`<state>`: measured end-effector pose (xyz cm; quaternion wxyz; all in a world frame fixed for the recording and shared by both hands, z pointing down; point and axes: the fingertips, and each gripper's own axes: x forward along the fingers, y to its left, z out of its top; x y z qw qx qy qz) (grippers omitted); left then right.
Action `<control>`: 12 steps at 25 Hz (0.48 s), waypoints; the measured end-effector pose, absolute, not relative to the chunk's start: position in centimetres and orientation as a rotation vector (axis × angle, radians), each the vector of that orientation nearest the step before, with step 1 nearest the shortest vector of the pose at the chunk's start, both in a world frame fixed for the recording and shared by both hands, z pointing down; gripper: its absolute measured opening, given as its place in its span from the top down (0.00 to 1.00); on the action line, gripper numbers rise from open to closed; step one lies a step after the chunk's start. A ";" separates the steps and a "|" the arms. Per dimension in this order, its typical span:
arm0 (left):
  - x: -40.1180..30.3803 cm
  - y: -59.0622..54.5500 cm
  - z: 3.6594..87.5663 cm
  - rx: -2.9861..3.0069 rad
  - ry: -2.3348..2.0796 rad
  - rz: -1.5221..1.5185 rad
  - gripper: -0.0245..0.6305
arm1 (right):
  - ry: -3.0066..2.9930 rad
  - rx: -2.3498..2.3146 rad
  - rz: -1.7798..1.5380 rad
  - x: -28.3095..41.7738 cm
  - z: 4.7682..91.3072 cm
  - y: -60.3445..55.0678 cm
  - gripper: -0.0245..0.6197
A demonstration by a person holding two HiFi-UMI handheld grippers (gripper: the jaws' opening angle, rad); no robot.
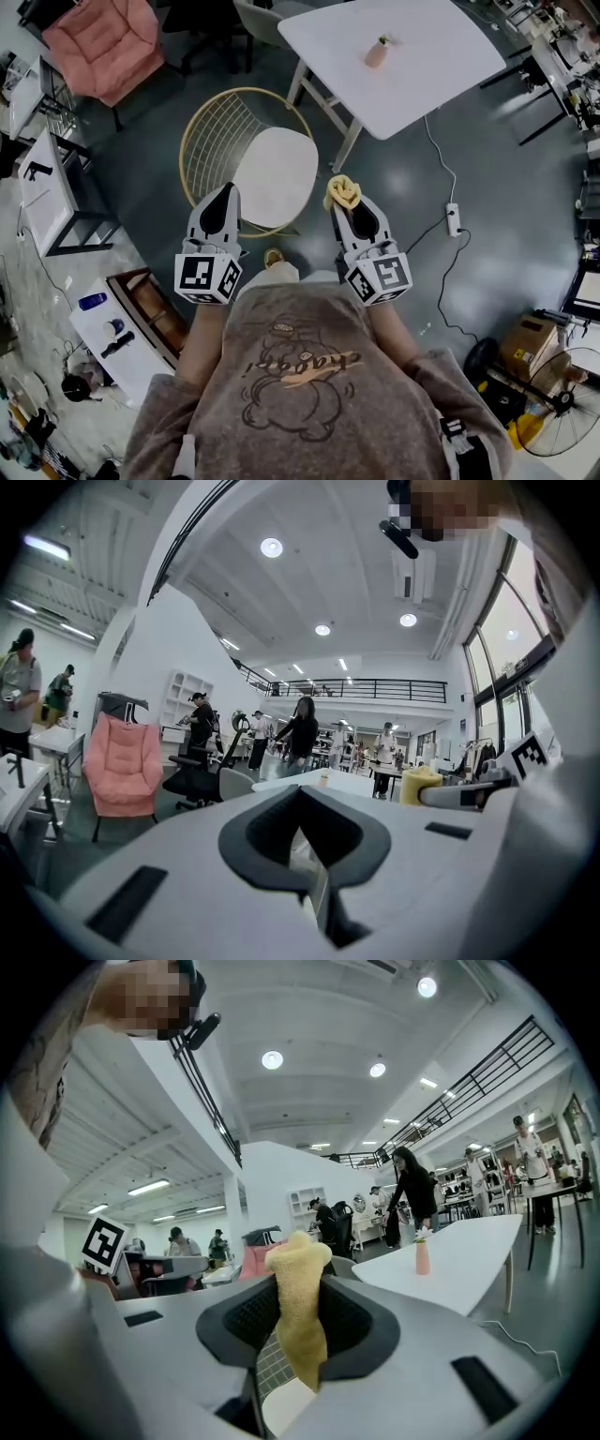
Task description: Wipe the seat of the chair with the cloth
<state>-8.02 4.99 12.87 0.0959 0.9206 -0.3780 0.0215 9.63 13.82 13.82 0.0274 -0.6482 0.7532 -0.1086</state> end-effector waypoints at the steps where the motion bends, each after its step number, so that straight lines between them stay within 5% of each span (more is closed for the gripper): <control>1: -8.2 4.3 12.8 2.722 -1.127 0.063 0.95 | 2.332 -1.999 -0.337 9.6 13.8 13.1 0.77; 12: -8.1 0.1 14.0 2.640 -1.225 0.075 0.95 | 2.429 -1.893 -0.376 9.7 14.5 6.7 0.77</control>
